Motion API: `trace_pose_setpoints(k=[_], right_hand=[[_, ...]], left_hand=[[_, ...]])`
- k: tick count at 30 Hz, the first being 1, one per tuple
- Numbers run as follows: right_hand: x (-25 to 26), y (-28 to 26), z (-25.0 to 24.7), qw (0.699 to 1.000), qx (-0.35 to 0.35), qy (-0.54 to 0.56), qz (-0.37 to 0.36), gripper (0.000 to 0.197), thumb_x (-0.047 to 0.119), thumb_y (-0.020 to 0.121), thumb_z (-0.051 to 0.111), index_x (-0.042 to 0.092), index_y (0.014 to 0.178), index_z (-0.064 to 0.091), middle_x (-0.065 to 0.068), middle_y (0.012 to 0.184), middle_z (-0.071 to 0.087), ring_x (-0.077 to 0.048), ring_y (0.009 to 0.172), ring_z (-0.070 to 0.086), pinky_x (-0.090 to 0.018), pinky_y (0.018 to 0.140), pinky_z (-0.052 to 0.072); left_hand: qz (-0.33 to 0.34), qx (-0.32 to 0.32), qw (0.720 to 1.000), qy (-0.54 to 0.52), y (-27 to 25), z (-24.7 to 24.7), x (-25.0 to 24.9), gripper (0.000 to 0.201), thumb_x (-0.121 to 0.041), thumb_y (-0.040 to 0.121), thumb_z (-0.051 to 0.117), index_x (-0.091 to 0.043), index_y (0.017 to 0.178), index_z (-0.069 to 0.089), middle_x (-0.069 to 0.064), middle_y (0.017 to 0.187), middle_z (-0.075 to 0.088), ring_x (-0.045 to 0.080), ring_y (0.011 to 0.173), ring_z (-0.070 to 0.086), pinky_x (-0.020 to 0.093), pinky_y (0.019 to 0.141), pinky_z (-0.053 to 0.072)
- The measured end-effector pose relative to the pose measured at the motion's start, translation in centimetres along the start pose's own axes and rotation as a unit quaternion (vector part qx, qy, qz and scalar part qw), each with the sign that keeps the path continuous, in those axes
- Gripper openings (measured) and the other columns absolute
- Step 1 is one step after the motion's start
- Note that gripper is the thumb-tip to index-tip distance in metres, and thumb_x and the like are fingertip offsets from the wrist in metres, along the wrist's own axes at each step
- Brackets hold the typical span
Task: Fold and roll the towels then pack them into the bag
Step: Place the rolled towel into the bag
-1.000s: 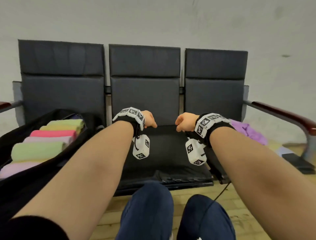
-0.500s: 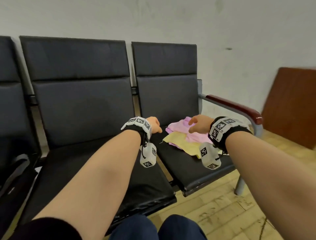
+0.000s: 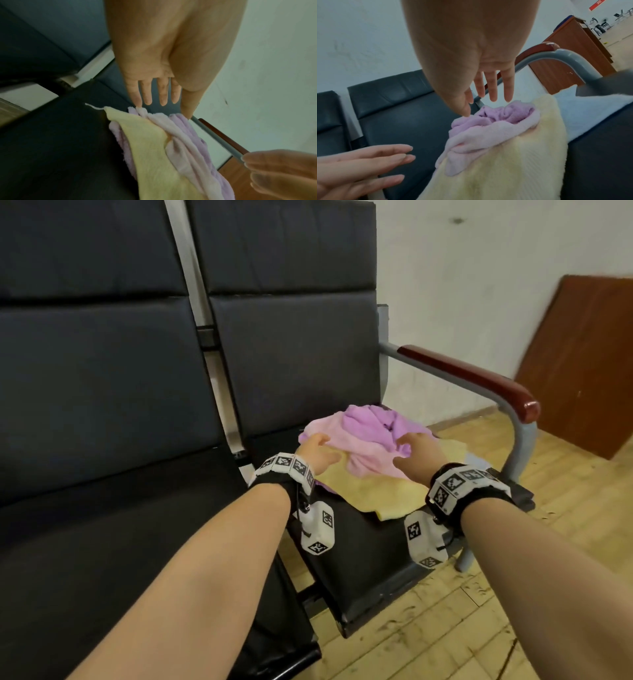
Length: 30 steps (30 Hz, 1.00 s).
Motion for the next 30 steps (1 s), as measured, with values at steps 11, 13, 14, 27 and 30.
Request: trace_pose_setpoints(k=[11, 13, 14, 27, 30], right_hand=[[-2.1, 7.0, 4.0, 0.998, -0.051, 0.026, 0.003, 0.039, 0.027, 0.091, 0.056, 0.012, 0.127, 0.055, -0.016, 0.121, 0.056, -0.027, 0.096, 0.051, -0.03, 0.078, 0.035], [-2.0, 8.0, 5.0, 0.998, -0.037, 0.047, 0.006, 0.032, 0.027, 0.091, 0.056, 0.016, 0.121, 0.06, -0.007, 0.106, 0.059, -0.025, 0.095, 0.052, -0.025, 0.077, 0.031], [-2.0, 8.5, 5.4, 0.998, -0.035, 0.058, 0.013, 0.022, 0.026, 0.092, 0.055, 0.017, 0.11, 0.064, -0.004, 0.096, 0.059, -0.025, 0.096, 0.054, -0.025, 0.077, 0.032], [0.4, 7.5, 2.6, 0.968, -0.107, 0.224, -0.043, 0.02, 0.015, 0.095, 0.055, 0.009, 0.109, 0.068, -0.007, 0.096, 0.065, -0.029, 0.093, 0.063, -0.037, 0.088, 0.05], [3.1, 6.1, 0.9, 0.953, -0.081, 0.273, -0.103, 0.014, 0.013, 0.094, 0.056, 0.015, 0.095, 0.07, -0.004, 0.096, 0.062, -0.018, 0.077, 0.061, -0.022, 0.068, 0.046]], left_hand=[[0.054, 0.014, 0.998, -0.034, 5.6, 4.5, 0.9, 0.047, -0.027, 0.083, 0.063, -0.015, 0.128, 0.058, 0.015, 0.122, 0.061, 0.033, 0.112, 0.057, 0.042, 0.099, 0.045], [0.058, 0.005, 0.998, -0.033, 6.6, 5.3, 1.8, 0.04, -0.026, 0.08, 0.066, -0.019, 0.12, 0.065, 0.011, 0.119, 0.062, 0.029, 0.108, 0.06, 0.04, 0.097, 0.047], [0.06, -0.004, 0.998, -0.033, 7.3, 5.7, 2.4, 0.034, -0.025, 0.08, 0.067, -0.019, 0.113, 0.069, 0.011, 0.114, 0.063, 0.028, 0.103, 0.061, 0.038, 0.094, 0.049], [0.072, -0.055, 0.985, -0.144, 6.0, 2.7, 0.2, 0.053, -0.011, 0.087, 0.067, -0.01, 0.136, 0.048, 0.009, 0.134, 0.05, 0.024, 0.116, 0.053, 0.027, 0.096, 0.042], [0.08, -0.035, 0.975, -0.207, 4.8, 1.3, -0.8, 0.073, -0.012, 0.085, 0.07, -0.019, 0.147, 0.031, 0.009, 0.14, 0.045, 0.026, 0.124, 0.05, 0.039, 0.101, 0.045]])
Point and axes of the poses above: each hand's wrist, its own y-axis towards the middle knuckle, its own z-axis out of the palm, x = y × z, the point moved 1 cm from there along y, towards the middle knuckle
